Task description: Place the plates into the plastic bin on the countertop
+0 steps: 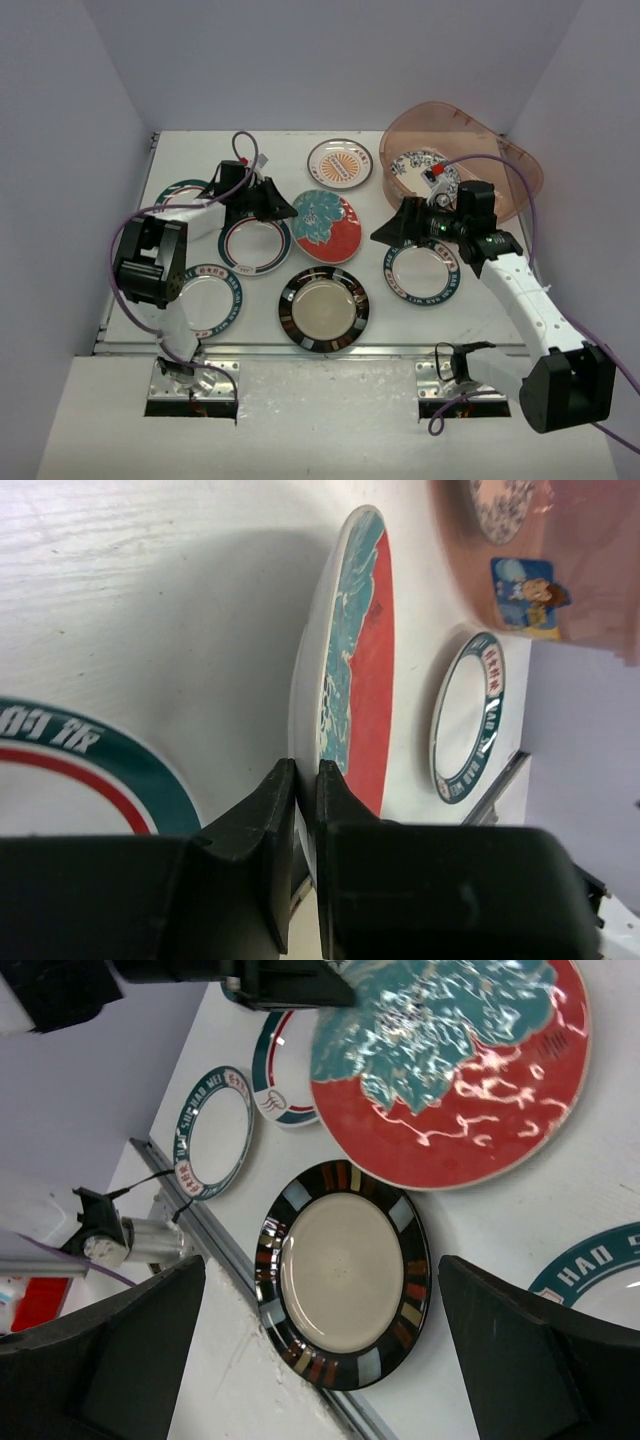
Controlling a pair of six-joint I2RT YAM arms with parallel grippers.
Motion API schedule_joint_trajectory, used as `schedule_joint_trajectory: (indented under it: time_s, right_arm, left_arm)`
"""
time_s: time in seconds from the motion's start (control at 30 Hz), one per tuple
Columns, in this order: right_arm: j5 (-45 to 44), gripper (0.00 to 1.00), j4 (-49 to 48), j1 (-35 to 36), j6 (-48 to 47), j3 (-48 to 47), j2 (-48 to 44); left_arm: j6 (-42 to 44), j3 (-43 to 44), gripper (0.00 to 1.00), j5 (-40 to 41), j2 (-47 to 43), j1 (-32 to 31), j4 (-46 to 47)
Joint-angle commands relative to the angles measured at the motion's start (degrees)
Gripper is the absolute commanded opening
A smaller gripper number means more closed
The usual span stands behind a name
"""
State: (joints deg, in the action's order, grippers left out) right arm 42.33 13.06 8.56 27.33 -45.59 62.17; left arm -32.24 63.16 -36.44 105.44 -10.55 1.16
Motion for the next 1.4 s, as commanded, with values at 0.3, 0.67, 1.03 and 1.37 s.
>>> schedule_joint_trajectory:
  time_s: [0.3,0.67,1.03,1.37]
  right_arm:
    - [-2.9,0.99,-6.8,-1.8,11.4,-7.3,5.5]
    - [14.0,0.4,-21.8,-1.9,23.7,-9.6,13.8]
    - [9.3,0.0,-24.6,-5.3,32.3,-9.5,11.8]
    - [-30.3,0.0,-21.7,-15.7,52.4,-1.9,2.3]
  left_arm:
    - [-20.3,-14.3,0.0,-7.4,-31.2,1.1,25.5]
    - [-31.9,-19.0,0.0,-8.1,-40.2,-1.1,34.1]
    - [-20.9,-8.9,0.62,-2.3,-39.8,-1.6,17.6]
    - [0.1,-5.7,1.0,33.4,-57.8,-1.6,-15.4]
